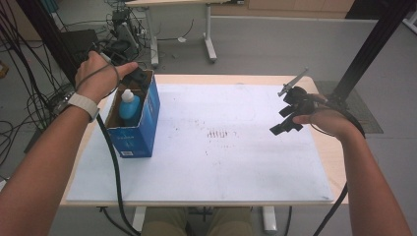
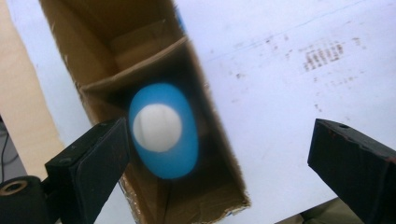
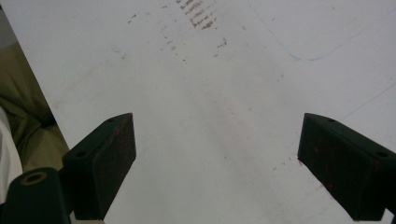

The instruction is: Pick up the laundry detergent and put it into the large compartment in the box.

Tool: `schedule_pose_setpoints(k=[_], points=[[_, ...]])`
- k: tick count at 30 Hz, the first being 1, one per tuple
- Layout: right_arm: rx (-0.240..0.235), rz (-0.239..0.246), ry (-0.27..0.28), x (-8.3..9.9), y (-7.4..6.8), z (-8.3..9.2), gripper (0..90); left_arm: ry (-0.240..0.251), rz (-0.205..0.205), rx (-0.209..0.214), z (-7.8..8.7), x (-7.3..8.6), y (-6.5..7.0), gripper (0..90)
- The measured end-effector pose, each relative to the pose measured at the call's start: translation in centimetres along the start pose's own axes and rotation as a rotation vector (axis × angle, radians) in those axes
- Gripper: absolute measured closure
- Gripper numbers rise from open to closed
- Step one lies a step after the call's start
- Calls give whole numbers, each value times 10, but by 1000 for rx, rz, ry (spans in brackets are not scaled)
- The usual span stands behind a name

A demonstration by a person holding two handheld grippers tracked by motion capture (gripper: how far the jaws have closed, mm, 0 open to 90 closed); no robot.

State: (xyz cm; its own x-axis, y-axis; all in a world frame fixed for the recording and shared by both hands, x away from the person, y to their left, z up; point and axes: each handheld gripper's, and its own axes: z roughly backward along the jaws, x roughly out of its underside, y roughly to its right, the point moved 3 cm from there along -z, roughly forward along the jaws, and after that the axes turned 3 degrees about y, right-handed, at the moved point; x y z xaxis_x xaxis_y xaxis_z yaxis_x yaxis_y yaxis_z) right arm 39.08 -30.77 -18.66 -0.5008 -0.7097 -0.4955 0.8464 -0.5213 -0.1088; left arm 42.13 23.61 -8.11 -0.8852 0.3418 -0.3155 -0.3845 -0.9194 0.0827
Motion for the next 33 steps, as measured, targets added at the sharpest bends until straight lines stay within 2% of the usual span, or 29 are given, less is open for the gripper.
schedule_pose_setpoints(k=[3,4,7,15,18,21,25,29,31,33], points=[[5,-3,-5,1,0,1,115,8,-57,36,8,-1,4,56],[5,-6,-4,2,-1,2,115,0,-90,43,11,-2,7,53],[6,-7,4,4,-1,2,113,-6,-135,33,17,-4,16,51],[7,-16,4,7,-3,2,113,0,-265,62,26,-11,34,50],[10,-14,4,8,-3,3,113,4,-331,87,27,-13,38,50],[13,-16,8,9,-4,4,113,-6,-431,89,26,-15,47,51],[14,-25,8,10,-4,2,113,-2,-512,105,23,-16,54,52],[14,-24,7,10,-5,1,113,-11,-588,100,18,-19,65,53],[16,-32,4,10,-5,2,113,-23,-653,100,15,-21,73,54],[16,-31,6,11,-6,2,113,-23,-704,133,12,-23,77,55]])
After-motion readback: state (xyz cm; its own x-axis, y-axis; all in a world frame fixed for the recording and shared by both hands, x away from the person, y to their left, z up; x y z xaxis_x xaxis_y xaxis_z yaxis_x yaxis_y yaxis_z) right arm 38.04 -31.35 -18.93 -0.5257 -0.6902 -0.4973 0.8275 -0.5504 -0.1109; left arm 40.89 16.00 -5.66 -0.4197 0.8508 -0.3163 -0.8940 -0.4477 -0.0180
